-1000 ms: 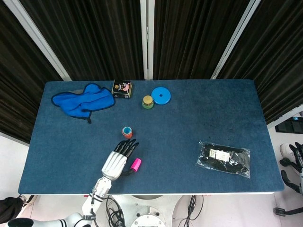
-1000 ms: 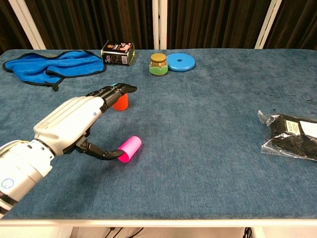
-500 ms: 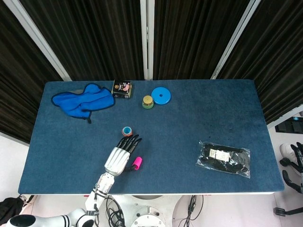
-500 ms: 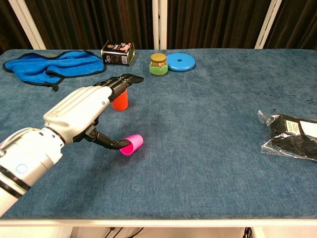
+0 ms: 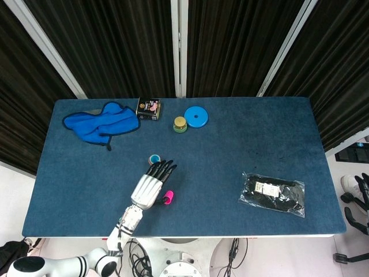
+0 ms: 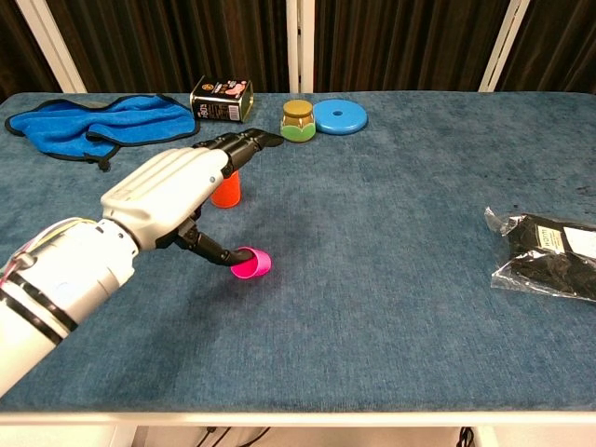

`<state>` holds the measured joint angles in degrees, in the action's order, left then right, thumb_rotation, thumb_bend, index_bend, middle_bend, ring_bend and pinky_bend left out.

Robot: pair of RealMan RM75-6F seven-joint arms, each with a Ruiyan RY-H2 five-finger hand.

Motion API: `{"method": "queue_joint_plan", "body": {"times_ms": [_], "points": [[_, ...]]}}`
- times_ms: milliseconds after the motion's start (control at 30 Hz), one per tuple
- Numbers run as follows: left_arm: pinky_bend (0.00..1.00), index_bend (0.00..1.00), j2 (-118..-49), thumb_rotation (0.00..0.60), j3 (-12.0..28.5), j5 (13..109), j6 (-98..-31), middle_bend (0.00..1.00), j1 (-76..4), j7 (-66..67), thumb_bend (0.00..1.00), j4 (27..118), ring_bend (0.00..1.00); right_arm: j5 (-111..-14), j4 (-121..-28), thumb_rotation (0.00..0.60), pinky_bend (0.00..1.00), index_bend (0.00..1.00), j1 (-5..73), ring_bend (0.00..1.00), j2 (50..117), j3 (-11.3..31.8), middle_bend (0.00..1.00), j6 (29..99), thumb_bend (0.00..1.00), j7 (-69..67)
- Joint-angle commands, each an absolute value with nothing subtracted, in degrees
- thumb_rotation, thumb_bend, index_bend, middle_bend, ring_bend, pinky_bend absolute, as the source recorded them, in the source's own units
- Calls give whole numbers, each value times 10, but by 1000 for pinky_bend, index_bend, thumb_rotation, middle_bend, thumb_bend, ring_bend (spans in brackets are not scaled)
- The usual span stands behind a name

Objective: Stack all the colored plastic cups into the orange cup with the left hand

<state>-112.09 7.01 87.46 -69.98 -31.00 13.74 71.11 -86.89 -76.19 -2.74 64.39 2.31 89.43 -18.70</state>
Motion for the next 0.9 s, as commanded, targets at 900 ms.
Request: {"method": "queue_joint_plan", "body": {"times_ms": [900], "points": [[120, 7, -1067, 600, 103, 872, -733, 1, -330, 183, 163, 778, 0, -868, -762, 600, 0, 0, -25, 0, 644, 25, 0, 889, 327, -186]]}}
